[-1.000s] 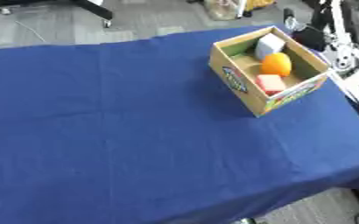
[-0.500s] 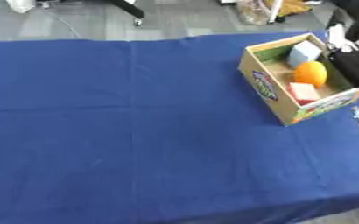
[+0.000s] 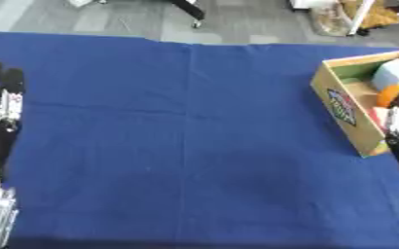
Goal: Pick up the objects with one hand, pass them to the other hand, and then place them into the box on the other side of the table.
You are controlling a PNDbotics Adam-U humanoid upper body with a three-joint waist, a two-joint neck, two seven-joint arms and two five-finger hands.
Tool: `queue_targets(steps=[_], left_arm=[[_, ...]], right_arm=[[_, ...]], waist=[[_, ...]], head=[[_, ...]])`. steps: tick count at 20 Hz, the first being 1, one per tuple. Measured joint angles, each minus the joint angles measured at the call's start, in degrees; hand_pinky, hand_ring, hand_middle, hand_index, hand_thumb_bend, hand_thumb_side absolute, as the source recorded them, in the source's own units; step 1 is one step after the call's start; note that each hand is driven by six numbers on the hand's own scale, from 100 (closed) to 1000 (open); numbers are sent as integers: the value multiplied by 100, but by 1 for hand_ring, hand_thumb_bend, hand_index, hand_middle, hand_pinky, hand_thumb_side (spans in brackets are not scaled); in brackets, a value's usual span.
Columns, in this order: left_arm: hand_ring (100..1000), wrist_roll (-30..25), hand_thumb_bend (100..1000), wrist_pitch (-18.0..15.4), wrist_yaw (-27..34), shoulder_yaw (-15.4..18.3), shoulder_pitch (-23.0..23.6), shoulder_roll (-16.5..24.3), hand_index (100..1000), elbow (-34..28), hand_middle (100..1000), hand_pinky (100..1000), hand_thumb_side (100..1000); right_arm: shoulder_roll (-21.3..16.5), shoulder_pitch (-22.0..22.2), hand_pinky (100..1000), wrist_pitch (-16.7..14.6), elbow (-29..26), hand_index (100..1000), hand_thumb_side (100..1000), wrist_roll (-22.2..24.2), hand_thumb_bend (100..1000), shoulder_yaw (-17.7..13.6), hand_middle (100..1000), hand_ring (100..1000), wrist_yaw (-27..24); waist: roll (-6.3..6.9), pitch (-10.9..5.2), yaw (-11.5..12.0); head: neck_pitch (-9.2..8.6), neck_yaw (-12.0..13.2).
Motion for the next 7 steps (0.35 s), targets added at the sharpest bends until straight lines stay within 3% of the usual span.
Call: queue_targets(steps=[7], left_arm=[[673, 56, 478, -28, -79, -85, 99, -228, 802, 0, 671, 720, 684]], right_arm=[[394, 99, 254, -169, 444, 793, 498, 38, 100, 150, 252, 207, -27]], waist=[[25, 0, -49]], head=[[-3, 27]])
